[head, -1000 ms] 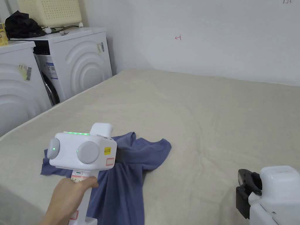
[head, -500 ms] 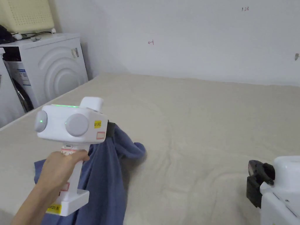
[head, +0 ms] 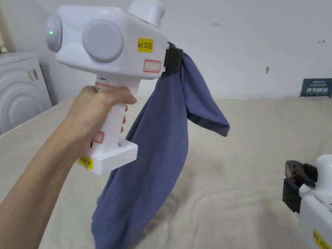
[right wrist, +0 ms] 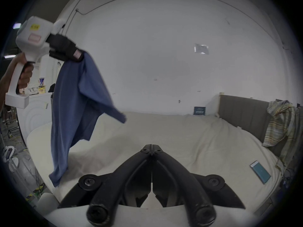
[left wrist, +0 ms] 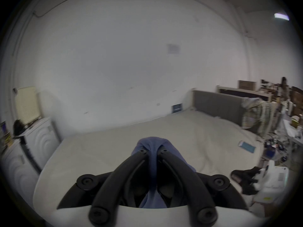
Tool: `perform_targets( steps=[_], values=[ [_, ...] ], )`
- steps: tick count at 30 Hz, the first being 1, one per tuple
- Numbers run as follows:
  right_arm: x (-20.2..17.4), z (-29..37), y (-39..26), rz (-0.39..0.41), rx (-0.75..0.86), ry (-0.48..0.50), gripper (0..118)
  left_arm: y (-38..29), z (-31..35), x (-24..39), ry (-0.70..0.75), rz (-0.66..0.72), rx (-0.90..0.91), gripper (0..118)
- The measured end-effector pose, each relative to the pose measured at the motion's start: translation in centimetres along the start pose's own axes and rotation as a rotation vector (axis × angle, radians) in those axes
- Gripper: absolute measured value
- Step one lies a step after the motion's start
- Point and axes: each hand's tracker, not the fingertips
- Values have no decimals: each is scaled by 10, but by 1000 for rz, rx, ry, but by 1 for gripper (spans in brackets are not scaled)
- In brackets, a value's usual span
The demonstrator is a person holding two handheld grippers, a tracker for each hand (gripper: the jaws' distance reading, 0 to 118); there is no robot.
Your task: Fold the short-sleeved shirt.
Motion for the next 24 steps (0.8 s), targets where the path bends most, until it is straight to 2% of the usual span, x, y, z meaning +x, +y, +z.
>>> perform_targets(
  steps=[2,6,8,10,12,14,15,17,22,24],
  values=[
    [14,7,3,7,9,-47,0,2,-16,28,-76,14,32,7],
    [41,21,1,2,-6,-111,0,-34,-73,79,-208,45,-67,7],
    [50,26,-4,-14,-25,-140,0,-74,-109,99,-186,44,-160,7],
    [61,27,-13,-33,-61,-152,0,-128,-148,117,-260,117,-297,7],
    [69,28,-22,-40,-93,-165,0,-182,-175,136,-272,139,-440,7],
    [74,26,-30,-43,-123,-168,0,-224,-189,150,-266,129,-533,7],
    [77,23,-35,-43,-137,-169,0,-238,-192,153,-268,150,-522,7],
    [80,17,-41,-43,-164,-167,0,-253,-195,152,-289,191,-532,7],
    [82,1,-49,-81,-203,-152,0,-245,-194,142,-302,158,-520,7],
    [80,-2,-49,-76,-210,-140,0,-242,-194,136,-267,237,-523,7]
  ],
)
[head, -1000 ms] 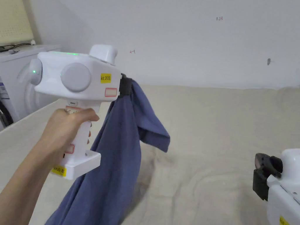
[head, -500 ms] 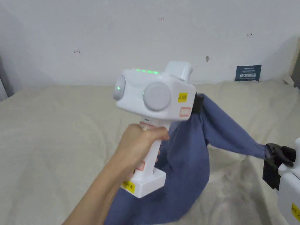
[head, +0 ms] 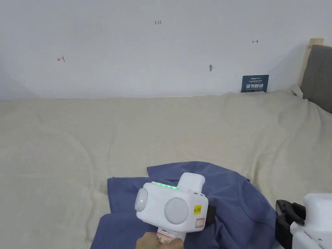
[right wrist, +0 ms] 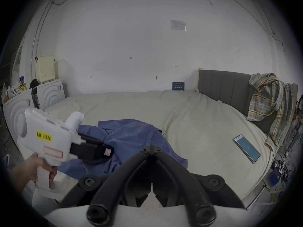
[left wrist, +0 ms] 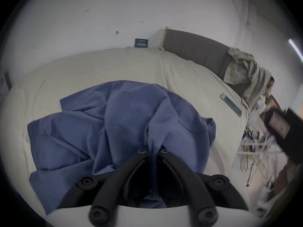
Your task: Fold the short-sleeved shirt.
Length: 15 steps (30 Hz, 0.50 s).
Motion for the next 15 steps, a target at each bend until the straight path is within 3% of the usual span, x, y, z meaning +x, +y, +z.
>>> perform_targets(
  steps=[6,9,13,15],
  values=[
    [-8,7,4,54,3,-7,0,7,28,-14,51,9,114,12],
    [-11,13,5,44,19,6,0,9,52,-16,89,-12,132,36],
    [-18,19,4,44,29,21,0,7,78,-27,98,19,184,104],
    [-23,22,4,55,27,38,0,5,91,-36,83,86,210,111]
  ],
)
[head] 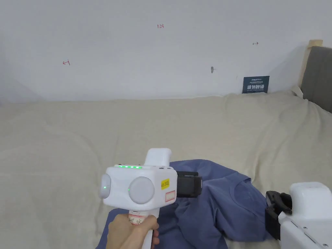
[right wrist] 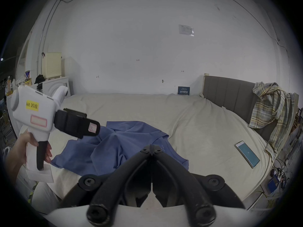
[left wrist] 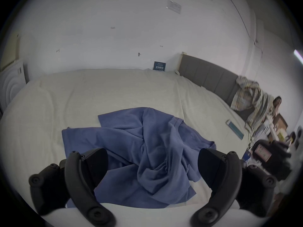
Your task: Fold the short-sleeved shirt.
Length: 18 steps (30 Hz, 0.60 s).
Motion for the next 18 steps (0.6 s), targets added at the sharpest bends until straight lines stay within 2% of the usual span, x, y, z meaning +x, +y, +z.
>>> perform_targets(
  steps=[3,4,5,6,7,8,9,12,15,18],
  values=[
    [-6,3,1,18,9,15,0,0,15,-15,33,33,-12,110],
    [-8,3,2,21,13,22,0,-1,20,-20,75,32,-2,107],
    [-10,3,4,22,15,26,0,-4,25,-21,114,7,-7,96],
    [-12,3,6,27,19,34,0,-5,33,-24,155,-26,-4,76],
    [-14,2,8,30,23,38,0,-5,40,-28,211,-42,21,39],
    [-17,1,10,33,26,43,0,-3,45,-33,249,-64,20,12],
    [-19,-2,12,35,28,48,0,0,47,-40,266,-74,0,6],
    [-25,-13,16,46,28,71,0,3,52,-62,303,-37,-2,0],
    [-27,-29,20,72,16,90,0,6,46,-88,291,29,-47,0],
    [-26,-48,24,70,-7,110,0,14,22,-113,320,19,-111,0]
  ],
)
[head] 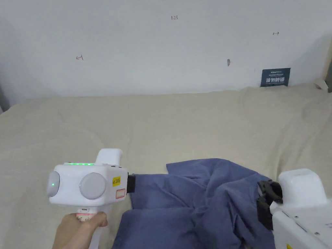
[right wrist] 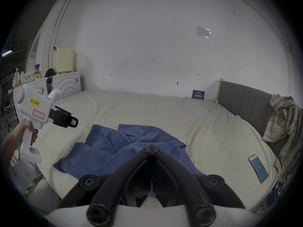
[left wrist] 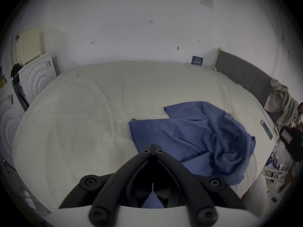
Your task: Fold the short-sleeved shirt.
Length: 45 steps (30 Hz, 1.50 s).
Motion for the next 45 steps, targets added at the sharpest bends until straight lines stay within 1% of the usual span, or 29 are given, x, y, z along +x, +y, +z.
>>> perform_targets(
  steps=[3,6,8,11,14,15,16,17,18,19,20,22,26,28,30,32,34,36,38,41,42,43,44,45],
  values=[
    [5,-18,4,2,-19,7,0,13,-36,-12,9,11,-49,0],
    [9,-35,7,28,-41,-3,0,27,-69,-23,-8,59,-80,0],
    [12,-46,8,34,-52,-7,0,38,-87,-27,8,54,-86,0],
    [17,-63,8,22,-76,-4,0,47,-109,-27,45,30,-119,0],
    [20,-76,7,17,-94,-6,0,56,-129,-35,8,74,-167,0],
    [21,-79,5,15,-98,-7,0,58,-137,-42,-13,99,-175,2],
    [22,-82,4,11,-103,-6,0,60,-141,-45,-28,111,-171,19],
    [23,-83,2,6,-108,-6,0,61,-145,-47,-50,129,-173,42],
    [24,-85,1,1,-111,-6,0,62,-148,-48,-65,145,-178,68],
    [24,-86,0,-3,-115,-6,0,60,-142,-40,-82,164,-190,90],
    [24,-88,-2,-7,-119,-5,0,59,-142,-37,-80,169,-200,91],
    [24,-91,-4,-9,-130,-2,0,58,-145,-32,-78,159,-191,92],
    [24,-93,-5,8,-140,0,0,59,-161,-27,-28,121,-224,92],
    [25,-94,-5,11,-139,-3,0,59,-170,-27,-11,118,-245,97],
    [26,-95,-4,5,-139,-4,0,54,-174,-22,-11,111,-253,98],
    [28,-95,-3,4,-137,-9,0,53,-179,-19,-9,59,-254,103],
    [31,-96,-2,1,-135,-15,0,48,-182,-13,30,1,-263,104],
    [32,-95,-2,-4,-135,-18,0,45,-183,-14,55,10,-230,104],
    [35,-95,-3,-6,-134,-19,0,44,-183,-14,66,31,-233,104],
    [37,-95,-2,-5,-138,-21,0,49,-189,-16,69,26,-262,103],
    [38,-95,-1,-1,-139,-21,0,52,-187,-17,72,28,-273,100],
    [40,-96,1,7,-142,-14,0,55,-179,-16,68,26,-278,93],
    [42,-98,4,11,-143,-10,0,55,-175,-17,50,7,-272,82],
    [44,-101,7,13,-144,-7,0,55,-171,-17,49,-6,-259,68]
  ],
)
